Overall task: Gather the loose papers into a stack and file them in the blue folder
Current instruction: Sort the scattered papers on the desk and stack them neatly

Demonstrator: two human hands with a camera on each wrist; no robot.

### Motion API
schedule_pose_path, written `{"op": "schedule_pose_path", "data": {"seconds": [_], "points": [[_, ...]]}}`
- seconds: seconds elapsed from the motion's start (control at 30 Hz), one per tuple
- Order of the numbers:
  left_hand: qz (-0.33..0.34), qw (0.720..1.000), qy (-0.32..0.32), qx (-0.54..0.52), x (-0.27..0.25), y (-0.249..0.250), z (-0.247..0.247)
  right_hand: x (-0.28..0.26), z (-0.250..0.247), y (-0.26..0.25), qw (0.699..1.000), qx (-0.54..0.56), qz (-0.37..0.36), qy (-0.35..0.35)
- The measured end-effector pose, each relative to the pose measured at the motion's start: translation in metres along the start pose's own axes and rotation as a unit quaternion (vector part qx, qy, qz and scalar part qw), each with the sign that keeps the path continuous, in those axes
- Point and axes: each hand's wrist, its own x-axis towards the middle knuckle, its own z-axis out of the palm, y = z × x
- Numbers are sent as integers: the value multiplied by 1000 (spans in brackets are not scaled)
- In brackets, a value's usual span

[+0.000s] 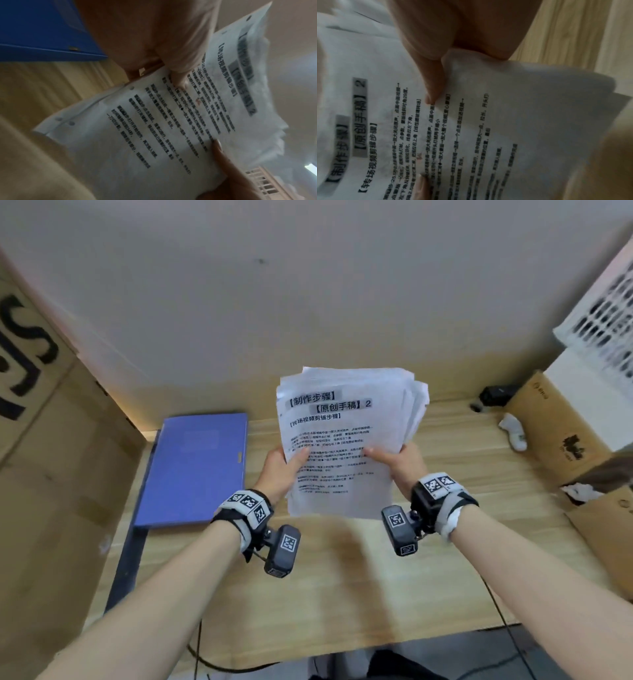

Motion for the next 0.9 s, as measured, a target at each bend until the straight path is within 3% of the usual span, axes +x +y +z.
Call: {"op": "schedule_pose_path", "data": {"seconds": [0.17,0.27,0.43,0.53,0.73,0.9], "points": [[37,999,-32,-17,6,24,14,-11,-26,-18,998,18,-56,-31],[11,998,-58,8,2,8,24,-14,-45,0,998,-13,-44,-39],[-76,996,-44,-7,-17,-40,46,-19,-65,45,997,-66,12,-43],[-84,995,-33,-30,-17,-43,59,-12,-65,52,997,-60,17,-42],[-69,992,9,-107,5,-13,65,10,-67,17,997,-14,-9,-77],[-71,996,11,-56,7,-27,74,20,-83,34,996,-39,25,-75]]}}
